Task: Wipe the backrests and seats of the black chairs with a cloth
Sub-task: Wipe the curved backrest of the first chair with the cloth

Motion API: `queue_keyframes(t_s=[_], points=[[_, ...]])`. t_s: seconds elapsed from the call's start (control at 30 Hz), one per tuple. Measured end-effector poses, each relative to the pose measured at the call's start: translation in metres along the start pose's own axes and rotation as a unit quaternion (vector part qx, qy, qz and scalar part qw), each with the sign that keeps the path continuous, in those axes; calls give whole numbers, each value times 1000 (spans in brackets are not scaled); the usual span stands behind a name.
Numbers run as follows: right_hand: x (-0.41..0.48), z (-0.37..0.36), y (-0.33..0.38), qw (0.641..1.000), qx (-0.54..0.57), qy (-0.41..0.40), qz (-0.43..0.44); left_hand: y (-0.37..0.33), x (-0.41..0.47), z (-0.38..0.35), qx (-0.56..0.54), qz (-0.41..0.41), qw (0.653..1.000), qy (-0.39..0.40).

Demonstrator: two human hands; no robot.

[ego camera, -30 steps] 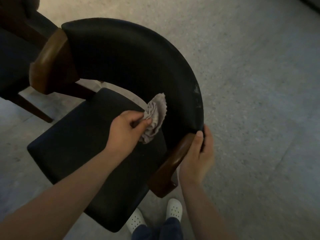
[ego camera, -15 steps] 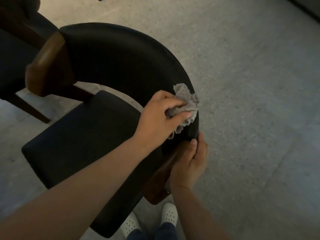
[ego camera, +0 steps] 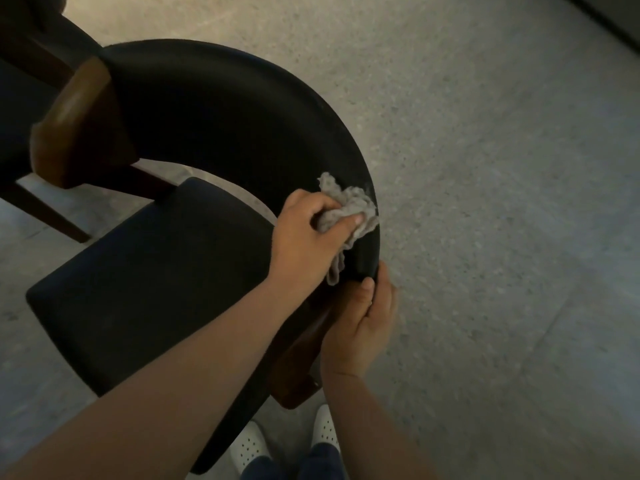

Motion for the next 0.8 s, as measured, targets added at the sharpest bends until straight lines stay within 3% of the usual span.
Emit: queue_keyframes(t_s=[0.17, 0.33, 0.67, 0.8], points=[[-1, -1, -1, 1000, -3, -6, -1, 34, -5, 16, -14, 107, 994, -16], [-1, 0, -2, 1000, 6, -9, -3, 23, -9, 11, -37, 68, 997, -13], [-1, -1, -3, 1000, 7, -6, -11, 51, -9, 11, -29, 158, 987, -17], [-2, -1, -3, 1000, 17, -5, -12, 15, -14, 14, -37, 75, 996, -8]])
Point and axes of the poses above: each hand's wrist, its own x-axis towards the middle knuckle, its own z-axis out of the back of the hand, y = z × x, the point moved 5 cm from there along x, towards the middle knuckle, and after that the axes turned 5 degrees about -x, right-handed, at the moved point
